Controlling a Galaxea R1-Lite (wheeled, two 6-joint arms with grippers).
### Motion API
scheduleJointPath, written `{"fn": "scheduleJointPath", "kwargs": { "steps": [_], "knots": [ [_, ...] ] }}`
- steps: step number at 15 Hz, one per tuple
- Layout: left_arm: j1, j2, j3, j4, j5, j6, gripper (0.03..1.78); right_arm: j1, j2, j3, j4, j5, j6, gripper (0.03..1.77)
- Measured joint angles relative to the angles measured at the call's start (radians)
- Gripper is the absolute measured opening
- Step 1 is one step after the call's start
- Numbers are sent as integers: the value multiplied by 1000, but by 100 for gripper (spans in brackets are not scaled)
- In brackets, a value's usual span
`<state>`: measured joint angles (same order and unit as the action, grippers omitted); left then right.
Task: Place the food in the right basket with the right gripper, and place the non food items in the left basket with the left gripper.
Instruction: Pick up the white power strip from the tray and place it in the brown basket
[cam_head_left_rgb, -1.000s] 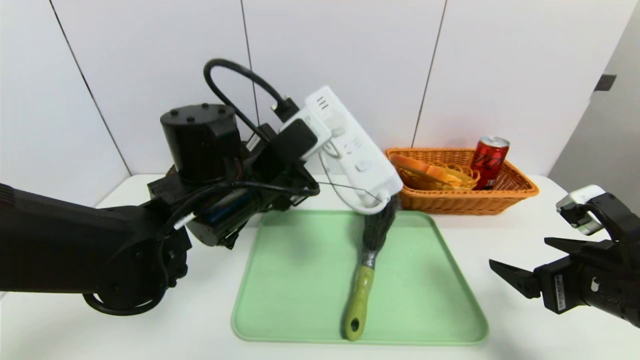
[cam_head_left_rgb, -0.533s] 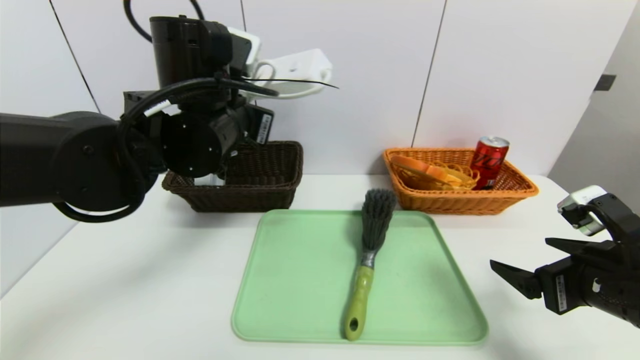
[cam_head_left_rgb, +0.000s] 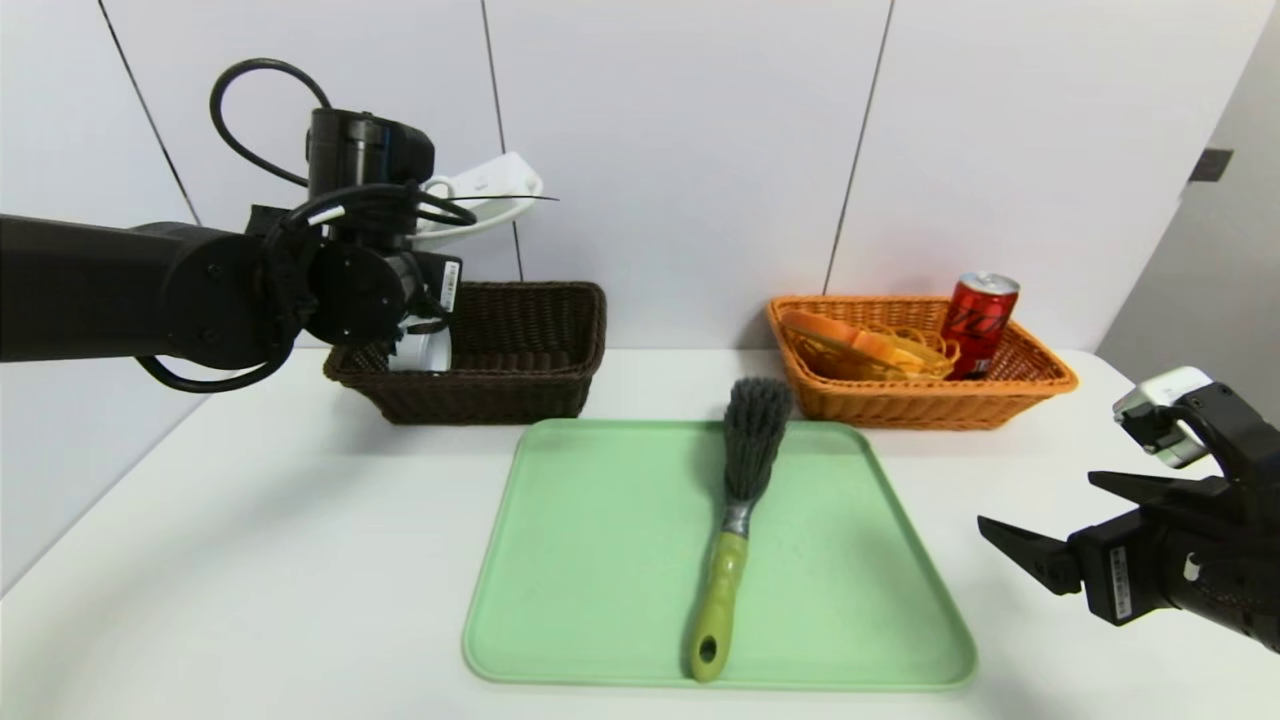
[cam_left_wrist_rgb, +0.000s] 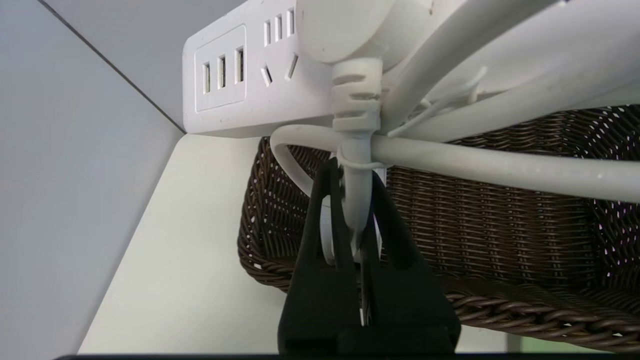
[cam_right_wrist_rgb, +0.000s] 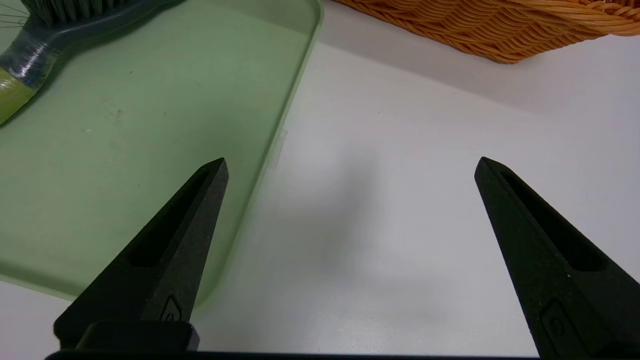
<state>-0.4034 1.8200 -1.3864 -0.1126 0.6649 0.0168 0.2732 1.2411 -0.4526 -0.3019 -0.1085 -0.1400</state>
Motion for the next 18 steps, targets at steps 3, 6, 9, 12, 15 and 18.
{"fn": "scheduleJointPath", "kwargs": {
  "steps": [3,6,9,12,15,18],
  "knots": [
    [-7,35,-6,-21,-33,-17,9,0,2,-5,0,0,2,170],
    [-28,65,-7,-22,-31,-13,9,-1,10,-10,1,0,3,170],
    [-32,103,-5,-22,-27,1,9,-1,23,-20,-1,0,3,170],
    [-32,146,-1,-23,-21,21,9,-1,33,-23,-1,0,3,170],
    [-33,186,1,-30,-17,41,9,0,40,-26,-1,0,3,170],
    [-26,222,0,-81,-11,104,9,0,45,-34,-1,0,3,170]
  ]
}}
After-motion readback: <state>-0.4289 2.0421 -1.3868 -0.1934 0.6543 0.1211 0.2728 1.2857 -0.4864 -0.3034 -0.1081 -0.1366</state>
